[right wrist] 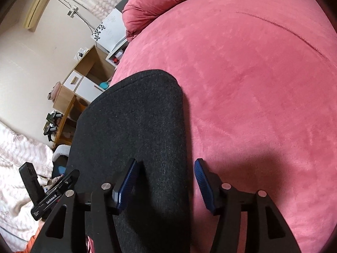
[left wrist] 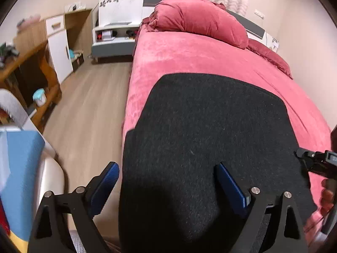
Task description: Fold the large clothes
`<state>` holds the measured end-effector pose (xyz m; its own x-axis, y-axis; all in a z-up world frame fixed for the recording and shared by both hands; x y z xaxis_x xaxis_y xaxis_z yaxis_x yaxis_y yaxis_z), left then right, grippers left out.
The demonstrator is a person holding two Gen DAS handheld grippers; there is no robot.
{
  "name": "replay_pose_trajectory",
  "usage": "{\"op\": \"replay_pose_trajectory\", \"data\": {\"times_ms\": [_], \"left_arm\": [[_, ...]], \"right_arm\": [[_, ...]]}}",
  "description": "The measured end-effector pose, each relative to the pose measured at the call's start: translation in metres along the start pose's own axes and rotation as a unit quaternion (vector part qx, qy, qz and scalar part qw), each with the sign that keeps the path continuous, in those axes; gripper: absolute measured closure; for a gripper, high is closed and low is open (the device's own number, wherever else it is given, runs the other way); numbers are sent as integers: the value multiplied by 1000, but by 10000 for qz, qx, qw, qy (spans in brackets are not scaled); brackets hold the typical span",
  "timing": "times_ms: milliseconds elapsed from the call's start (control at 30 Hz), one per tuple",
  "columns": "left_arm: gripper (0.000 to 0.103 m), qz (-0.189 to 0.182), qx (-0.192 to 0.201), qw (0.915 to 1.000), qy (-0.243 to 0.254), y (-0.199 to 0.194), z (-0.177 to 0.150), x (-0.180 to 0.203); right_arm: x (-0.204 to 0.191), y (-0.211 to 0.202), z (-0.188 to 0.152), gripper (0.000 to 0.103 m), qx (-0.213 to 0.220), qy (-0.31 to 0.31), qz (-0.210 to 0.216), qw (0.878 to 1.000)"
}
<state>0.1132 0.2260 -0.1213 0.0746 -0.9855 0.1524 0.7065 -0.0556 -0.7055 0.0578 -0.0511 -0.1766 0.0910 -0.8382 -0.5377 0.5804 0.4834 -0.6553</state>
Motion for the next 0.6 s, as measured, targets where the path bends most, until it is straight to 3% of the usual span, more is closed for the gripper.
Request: {"op": "replay_pose_trajectory", "data": {"times_ms": [167, 333, 433, 600], "left_arm": [[8, -137, -167, 9997, -130, 0, 2, 5], [8, -542, -155, 9984, -27, -11, 6, 16], [8, -483, -191, 9985, 168, -6, 8, 19], [3, -567, -454, 9970, 284, 13, 1, 17]], "right_arm": [[-5, 11, -5, 42, -158, 79, 188, 9997], [-7, 19, -4, 41, -209, 58, 186, 9996], [-5, 21, -4, 41, -236, 54, 238, 9994], [6, 20, -5, 42, -168, 560, 390, 9975]]}}
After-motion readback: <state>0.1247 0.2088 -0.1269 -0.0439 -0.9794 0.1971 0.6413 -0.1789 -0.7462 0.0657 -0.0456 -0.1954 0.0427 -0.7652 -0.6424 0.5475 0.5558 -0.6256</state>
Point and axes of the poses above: each gripper's, at about its wrist camera, not at the fingertips, and y roughly the way its jaws point, x to its right, z to its top, the point moved 4 cm from there along y, roughly the way its jaws point, and after that the axes turned 6 degrees about x, right-handed, at the moved point
